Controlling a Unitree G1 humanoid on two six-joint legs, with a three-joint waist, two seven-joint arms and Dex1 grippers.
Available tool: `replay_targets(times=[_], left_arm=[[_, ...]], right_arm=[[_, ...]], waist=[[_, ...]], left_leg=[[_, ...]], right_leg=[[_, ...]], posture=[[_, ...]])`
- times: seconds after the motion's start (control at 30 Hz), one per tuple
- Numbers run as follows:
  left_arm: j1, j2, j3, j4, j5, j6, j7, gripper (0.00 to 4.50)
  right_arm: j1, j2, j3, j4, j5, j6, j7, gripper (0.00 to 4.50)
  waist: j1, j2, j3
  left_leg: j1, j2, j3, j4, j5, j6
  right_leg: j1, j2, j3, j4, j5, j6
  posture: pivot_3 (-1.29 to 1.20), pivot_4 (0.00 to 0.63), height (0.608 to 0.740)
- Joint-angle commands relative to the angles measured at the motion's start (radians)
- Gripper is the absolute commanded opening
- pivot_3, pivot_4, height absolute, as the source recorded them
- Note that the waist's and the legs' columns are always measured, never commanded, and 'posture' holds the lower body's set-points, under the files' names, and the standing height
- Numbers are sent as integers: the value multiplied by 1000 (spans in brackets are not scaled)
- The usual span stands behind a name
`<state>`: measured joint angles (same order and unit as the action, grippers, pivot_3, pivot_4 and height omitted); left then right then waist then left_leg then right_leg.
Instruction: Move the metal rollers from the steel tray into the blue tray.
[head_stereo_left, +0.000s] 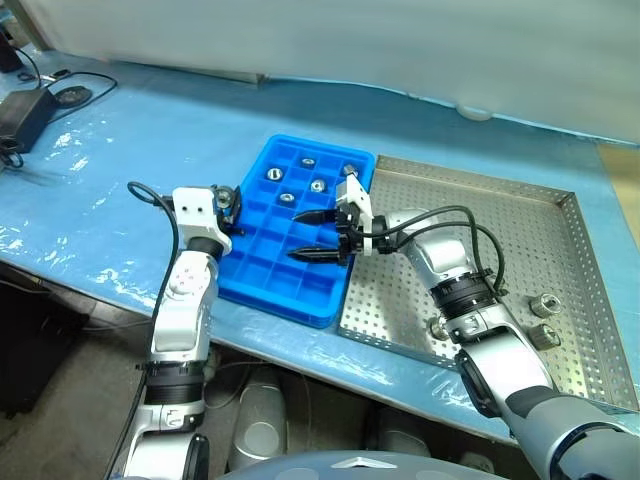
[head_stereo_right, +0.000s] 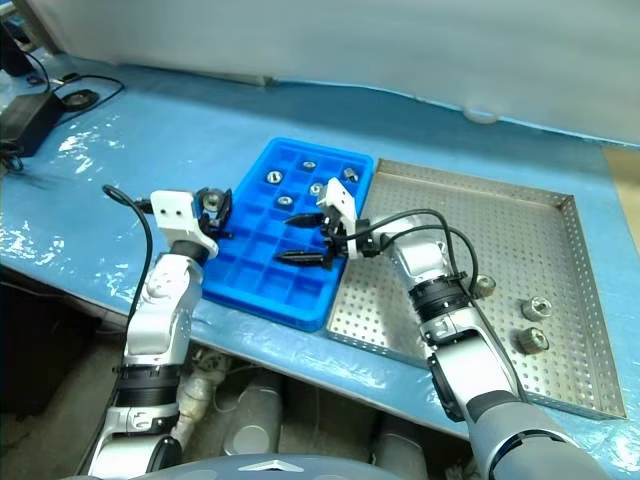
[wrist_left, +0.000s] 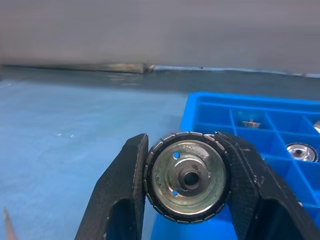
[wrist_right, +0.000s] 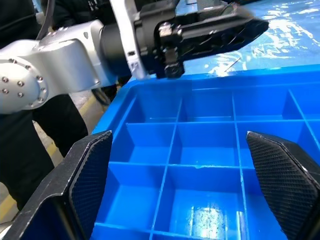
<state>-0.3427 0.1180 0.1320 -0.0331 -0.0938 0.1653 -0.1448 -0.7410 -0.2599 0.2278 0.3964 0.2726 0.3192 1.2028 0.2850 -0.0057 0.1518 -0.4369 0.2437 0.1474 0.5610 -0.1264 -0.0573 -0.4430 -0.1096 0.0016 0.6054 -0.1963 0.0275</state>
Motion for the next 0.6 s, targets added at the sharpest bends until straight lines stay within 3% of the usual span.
replay_targets(times=[0.03, 0.27, 0.3, 0.5, 0.6], left_arm=[[-25, 9, -3, 32, -19, 9, -15, 1734], [-35, 5, -26, 75, -44, 37, -52, 1734], [-39, 2, -29, 77, -50, 36, -61, 2462], [-102, 3, -45, 122, -67, -18, -110, 4408], [-152, 2, -59, 167, -84, -59, -169, 4459]], right_arm=[[13, -5, -9, -59, 4, 3, -15, 4500], [37, -26, -15, -88, 0, 7, -36, 4500], [40, -26, -16, -94, 0, 8, -40, 4500], [49, -32, -23, -110, 0, 9, -61, 4500], [64, -41, -35, -137, 0, 15, -88, 4500]], waist=[[-1, 0, 0], [-10, 0, 0], [-13, 0, 0], [-33, 0, 0], [-41, 0, 0]], left_leg=[[0, 0, 0, 0, 0, 0], [0, 0, 0, 1, 1, -1], [0, 0, 0, 1, 1, -1], [0, 0, 0, 1, 1, -1], [0, 0, 0, 1, 1, -2]], right_leg=[[0, 0, 0, 0, 0, 0], [0, 0, 0, 1, 0, 0], [0, 0, 0, 1, 0, 0], [0, 0, 0, 1, 0, 0], [0, 0, 0, 1, 0, 0]], posture=[[388, 150, 740], [354, 150, 740], [354, 150, 740], [306, 150, 740], [239, 150, 740]])
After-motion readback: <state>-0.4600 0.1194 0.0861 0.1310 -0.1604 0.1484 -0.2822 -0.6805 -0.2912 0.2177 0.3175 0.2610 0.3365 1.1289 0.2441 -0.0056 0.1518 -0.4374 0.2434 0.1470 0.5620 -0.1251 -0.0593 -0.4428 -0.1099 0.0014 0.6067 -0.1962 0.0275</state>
